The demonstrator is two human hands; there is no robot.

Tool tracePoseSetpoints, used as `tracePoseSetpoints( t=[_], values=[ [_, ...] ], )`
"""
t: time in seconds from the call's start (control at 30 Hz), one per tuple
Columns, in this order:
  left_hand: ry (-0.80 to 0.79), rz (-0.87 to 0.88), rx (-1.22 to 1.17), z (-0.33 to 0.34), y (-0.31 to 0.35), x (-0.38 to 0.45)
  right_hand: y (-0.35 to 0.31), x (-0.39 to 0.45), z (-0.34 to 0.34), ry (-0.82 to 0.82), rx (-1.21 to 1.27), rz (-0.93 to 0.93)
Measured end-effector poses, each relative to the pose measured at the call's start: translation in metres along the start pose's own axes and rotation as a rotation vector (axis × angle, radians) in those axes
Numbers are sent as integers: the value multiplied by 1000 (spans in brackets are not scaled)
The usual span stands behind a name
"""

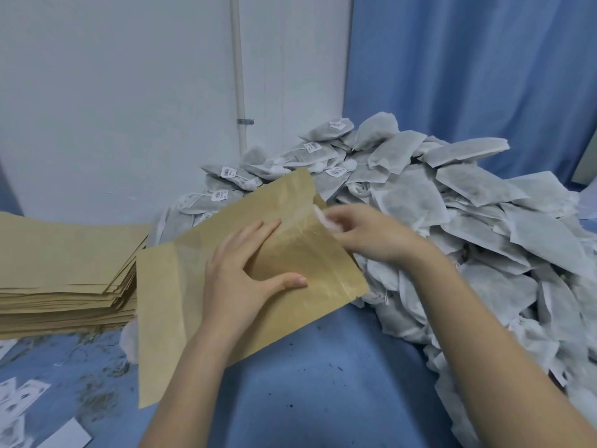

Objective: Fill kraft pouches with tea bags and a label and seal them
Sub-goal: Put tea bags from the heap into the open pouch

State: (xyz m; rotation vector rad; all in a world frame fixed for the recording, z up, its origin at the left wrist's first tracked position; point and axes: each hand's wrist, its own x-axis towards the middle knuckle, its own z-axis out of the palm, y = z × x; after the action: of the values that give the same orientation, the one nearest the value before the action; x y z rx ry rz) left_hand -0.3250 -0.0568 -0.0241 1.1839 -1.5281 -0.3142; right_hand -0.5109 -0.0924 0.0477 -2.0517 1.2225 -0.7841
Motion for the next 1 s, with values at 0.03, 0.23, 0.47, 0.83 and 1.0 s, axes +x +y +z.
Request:
tracePoseSetpoints(
  t=[0.03, 0.23, 0.47, 0.83, 1.0],
  values=[
    [-11, 8, 5, 2, 2, -1, -4, 4, 1, -101, -72, 50],
    [-66, 108, 54, 14, 4, -2, -4, -17, 1, -278, -731, -31],
    [-30, 173, -13, 10, -3, 2, -27, 13, 11, -119, -250, 174],
    [-35, 195, 34, 14, -2, 3, -1, 1, -10, 112, -179, -94],
    [64, 213, -29, 12, -2, 6, 48, 4, -44, 663, -812, 189]
  ],
)
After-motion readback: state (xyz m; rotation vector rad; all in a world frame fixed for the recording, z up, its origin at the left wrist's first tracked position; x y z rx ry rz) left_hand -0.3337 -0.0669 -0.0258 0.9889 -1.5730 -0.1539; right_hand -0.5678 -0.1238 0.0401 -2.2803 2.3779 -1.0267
